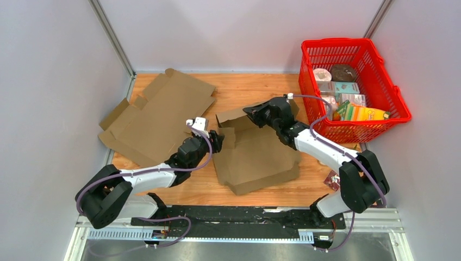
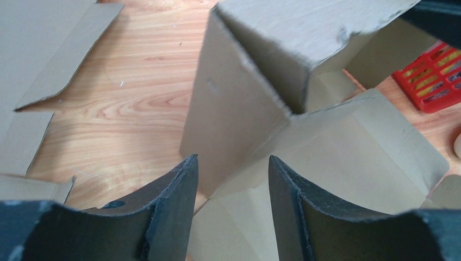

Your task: Fold the paper box

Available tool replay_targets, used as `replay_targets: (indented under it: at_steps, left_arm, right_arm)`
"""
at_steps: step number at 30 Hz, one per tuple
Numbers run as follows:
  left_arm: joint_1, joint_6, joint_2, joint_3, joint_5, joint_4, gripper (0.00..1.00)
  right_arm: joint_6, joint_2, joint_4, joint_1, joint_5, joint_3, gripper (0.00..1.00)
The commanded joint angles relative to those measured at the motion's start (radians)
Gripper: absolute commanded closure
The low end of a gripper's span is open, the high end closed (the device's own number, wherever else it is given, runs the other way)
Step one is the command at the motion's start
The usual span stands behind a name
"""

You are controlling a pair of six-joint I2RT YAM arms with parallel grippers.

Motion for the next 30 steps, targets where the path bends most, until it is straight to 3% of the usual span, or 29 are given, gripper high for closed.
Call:
replay_targets:
  at_steps: [1,9,11,15,16,19,20,30]
  left_arm:
    - [0.002,-0.025,-0.069,-0.067,0.007,0.086,0.41]
    - [0.002,-0.016,-0.085,-0.086,0.057,0.089,0.40]
    - [0.002,-0.010,-0.069,-0.062,0.073,0.088,0.38]
    - [-0.027,0.008,0.004,0.009,0.122,0.097,0.37]
    - [-0.038,0.014,0.032,0.020,0.117,0.097,0.36]
    - [-0.075,0.034,0.082,0.075,0.077,0.097,0.35]
    - [-0.084,0.037,0.092,0.083,0.044,0.097,0.35]
    - [-0.142,0.034,0.187,0.155,-0.228,0.063,0.47]
  right_arm:
    - [-0.152,-0.036,-0.077,-0.027,-0.004,-0.048,0.90]
    - [-0.218,-0.091,-0.086,-0.057,-0.001,-0.047,0.79]
    - [-0.227,-0.100,-0.084,-0.057,-0.005,-0.045,0.70]
    - [-0.237,-0.079,-0.084,-0.057,-0.025,-0.036,0.61]
    - [-0.237,-0.073,-0.086,-0.056,-0.025,-0.032,0.61]
    - [-0.228,-0.057,-0.116,-0.053,-0.052,-0.024,0.81]
    - [-0.223,-0.060,-0.116,-0.050,-0.047,-0.033,0.83]
    - [-0.220,-0.088,-0.146,-0.034,0.002,-0.038,0.87]
